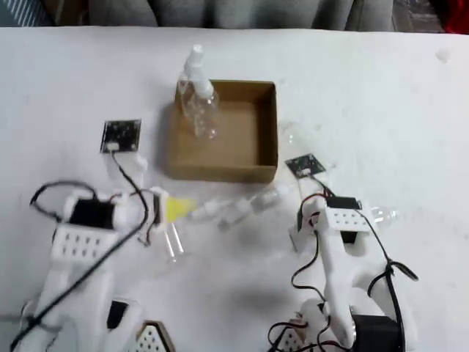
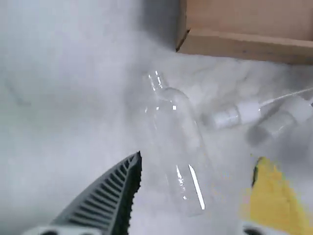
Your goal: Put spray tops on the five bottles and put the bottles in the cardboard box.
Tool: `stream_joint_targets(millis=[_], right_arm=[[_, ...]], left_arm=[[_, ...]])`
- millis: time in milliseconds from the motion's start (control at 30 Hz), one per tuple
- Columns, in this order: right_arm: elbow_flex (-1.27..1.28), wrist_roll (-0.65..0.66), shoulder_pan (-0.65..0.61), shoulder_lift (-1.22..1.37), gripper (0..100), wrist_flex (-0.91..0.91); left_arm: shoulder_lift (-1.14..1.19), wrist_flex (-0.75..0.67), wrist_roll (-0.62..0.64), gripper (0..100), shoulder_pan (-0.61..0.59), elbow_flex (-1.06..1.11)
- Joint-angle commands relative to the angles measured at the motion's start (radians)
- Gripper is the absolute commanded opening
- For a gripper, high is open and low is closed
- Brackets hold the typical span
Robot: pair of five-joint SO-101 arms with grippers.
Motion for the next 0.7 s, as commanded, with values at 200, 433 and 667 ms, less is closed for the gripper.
stream_joint_targets(millis=[200,433,667], right_arm=[[-0.006,0.014,0.002,-0.028,1.7,-0.031],[-0.006,0.014,0.004,-0.028,1.7,-0.031],[-0.006,0.014,0.005,-0.028,1.7,-0.031]], left_arm=[[0.475,0.012,0.226,38,0.005,-0.216],[0.616,-0.014,0.233,38,0.004,-0.242],[0.704,-0.153,0.233,38,-0.007,-0.213]])
